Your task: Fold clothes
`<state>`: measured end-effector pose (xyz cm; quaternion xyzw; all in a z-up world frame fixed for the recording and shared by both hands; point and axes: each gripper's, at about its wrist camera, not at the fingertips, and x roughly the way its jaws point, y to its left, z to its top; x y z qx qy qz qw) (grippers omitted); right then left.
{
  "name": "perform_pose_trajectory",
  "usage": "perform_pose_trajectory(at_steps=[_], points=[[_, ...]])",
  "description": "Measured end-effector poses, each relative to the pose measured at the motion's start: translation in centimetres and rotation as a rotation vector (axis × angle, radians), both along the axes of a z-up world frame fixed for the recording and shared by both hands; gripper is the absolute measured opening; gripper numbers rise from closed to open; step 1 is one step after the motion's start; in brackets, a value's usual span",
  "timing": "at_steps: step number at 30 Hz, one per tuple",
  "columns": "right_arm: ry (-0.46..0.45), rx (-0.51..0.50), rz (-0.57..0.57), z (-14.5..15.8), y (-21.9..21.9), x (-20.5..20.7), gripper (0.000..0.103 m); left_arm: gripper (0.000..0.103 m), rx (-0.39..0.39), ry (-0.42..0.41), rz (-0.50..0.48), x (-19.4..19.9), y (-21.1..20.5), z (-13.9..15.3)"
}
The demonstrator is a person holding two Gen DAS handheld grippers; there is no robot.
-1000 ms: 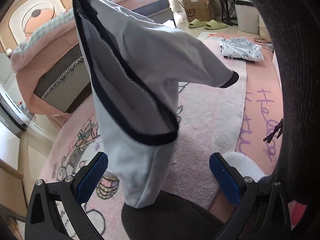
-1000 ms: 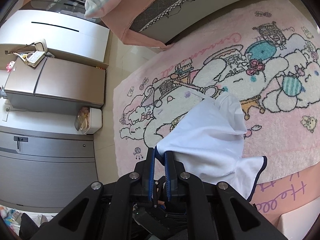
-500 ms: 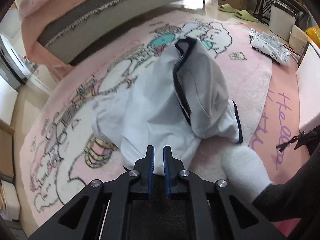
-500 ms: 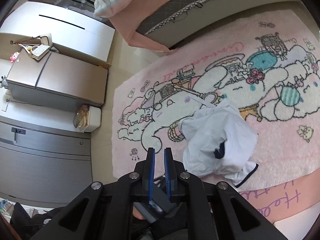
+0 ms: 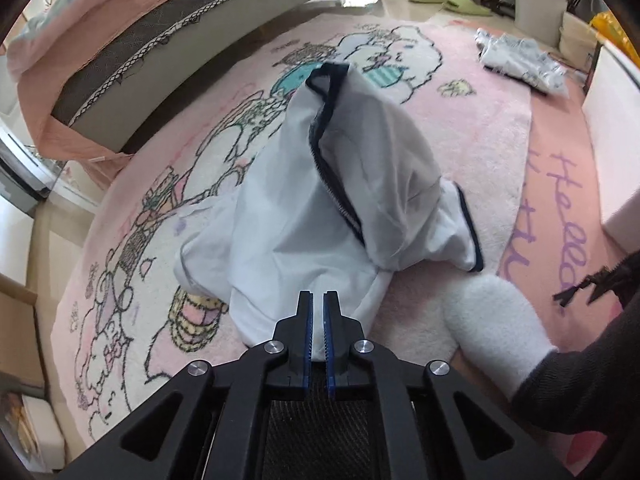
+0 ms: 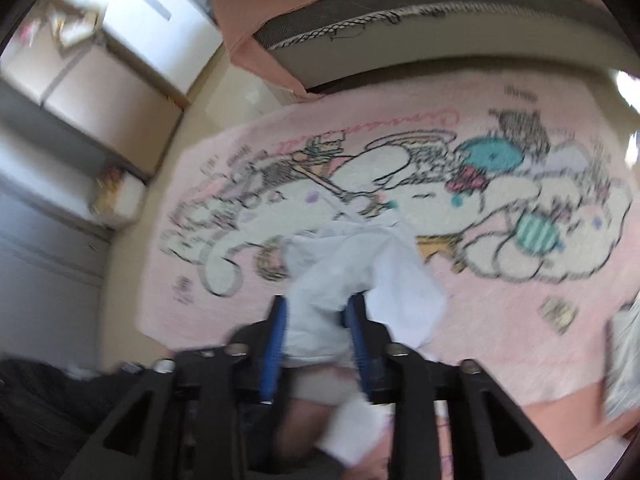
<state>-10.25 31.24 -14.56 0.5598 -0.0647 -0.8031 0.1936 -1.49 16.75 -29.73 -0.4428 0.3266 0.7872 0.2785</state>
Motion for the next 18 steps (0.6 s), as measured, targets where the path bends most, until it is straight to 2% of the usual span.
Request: perform_pose_trajectory(at_steps=[1, 2, 5, 9, 11, 14, 18], points=[[0.019, 0.054, 0.036, -0.7, -0.5, 0.3, 0.052, 0.004, 0.002, -0.001, 0.001, 0.0, -0.1, -0.2], [0.035, 0.103, 0.074, -1.5, -1.0, 0.4, 0.054, 0.005, 0.004, -0.007, 0.004, 0.0, -0.2, -0.3], [0.091, 0.221, 0.189, -3.5, -2.3, 0.8, 0.054, 0.005, 0.017, -0.036, 0.024, -0.2, -0.7, -0.8], [0.229, 0.418, 0.426, -5.8, -4.1, 2.0, 0.054, 0.005, 0.034, -0.065, 0.051, -0.5, -1.2, -1.2], [0.257, 0.503, 0.547, -7.2, -4.7, 2.5, 0.054, 0.005, 0.036, -0.073, 0.059, -0.5, -1.1, -1.4], [0.234, 0.547, 0.643, -9.0, -5.3, 2.8, 0.054, 0.005, 0.04, -0.077, 0.058, -0.4, -0.9, -1.6], [0.24, 0.534, 0.665, -9.9, -6.2, 2.5, 0.054, 0.005, 0.029, -0.071, 0.034, -0.1, -0.4, -1.8]])
